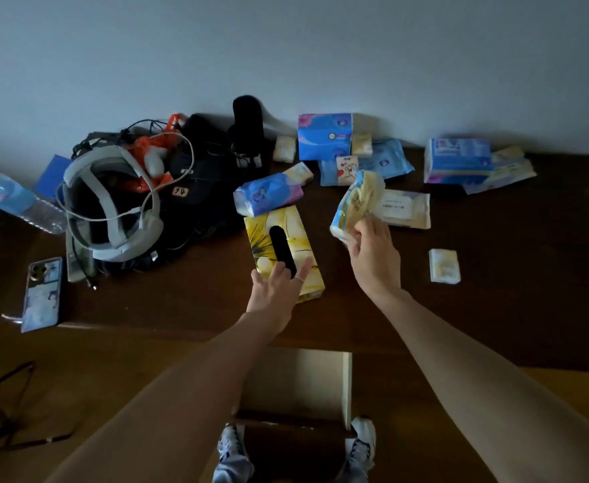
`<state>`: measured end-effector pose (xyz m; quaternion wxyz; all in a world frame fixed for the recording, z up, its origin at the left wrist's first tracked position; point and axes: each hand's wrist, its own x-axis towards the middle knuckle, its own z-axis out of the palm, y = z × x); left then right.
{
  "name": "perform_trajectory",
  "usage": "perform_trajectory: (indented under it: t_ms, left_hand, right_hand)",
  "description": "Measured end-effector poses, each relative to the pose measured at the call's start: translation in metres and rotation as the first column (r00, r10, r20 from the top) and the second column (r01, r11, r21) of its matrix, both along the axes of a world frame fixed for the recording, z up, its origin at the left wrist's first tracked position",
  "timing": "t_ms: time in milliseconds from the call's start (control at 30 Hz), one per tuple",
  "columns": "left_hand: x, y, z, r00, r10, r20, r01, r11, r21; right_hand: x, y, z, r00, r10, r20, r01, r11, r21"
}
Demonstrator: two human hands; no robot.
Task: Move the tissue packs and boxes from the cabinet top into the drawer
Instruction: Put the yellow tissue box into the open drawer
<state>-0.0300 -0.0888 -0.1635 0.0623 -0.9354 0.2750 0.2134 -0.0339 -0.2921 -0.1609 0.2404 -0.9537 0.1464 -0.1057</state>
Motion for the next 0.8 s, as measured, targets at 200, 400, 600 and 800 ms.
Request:
perform_trajectory:
  t_ms: [200,400,600,800]
  left_hand:
    - [-0.103,0.073,0.022,0.989,-0.132,0.063,0.137,0.988,-0.078]
    - [-0.22,0.149,-0.004,0.988,-0.143,-0.052,0.132,0.976,-0.173]
    - [-0.28,0.197,-0.084,0.945,-0.17,-0.28,0.119,0.975,-0.188]
    - [-0.277,0.204,-0.201,0.922,-0.126,-0.365,0.09,0.989,-0.115]
  right_hand:
    - [-0.089,0.036,-0.003,0.991,0.119,0.06,-0.122,0.992,0.041]
    - [-0.207,0.081,-0.037,0.934,0.353,-0.06,-0.351,0.935,0.046]
    - [-0.3,0.104,-0.117,0.821,0.477,-0.313,-0.472,0.876,0.097]
    - [-0.329,0.131,-0.237,0.788,0.393,-0.475,-0.37,0.918,0.146]
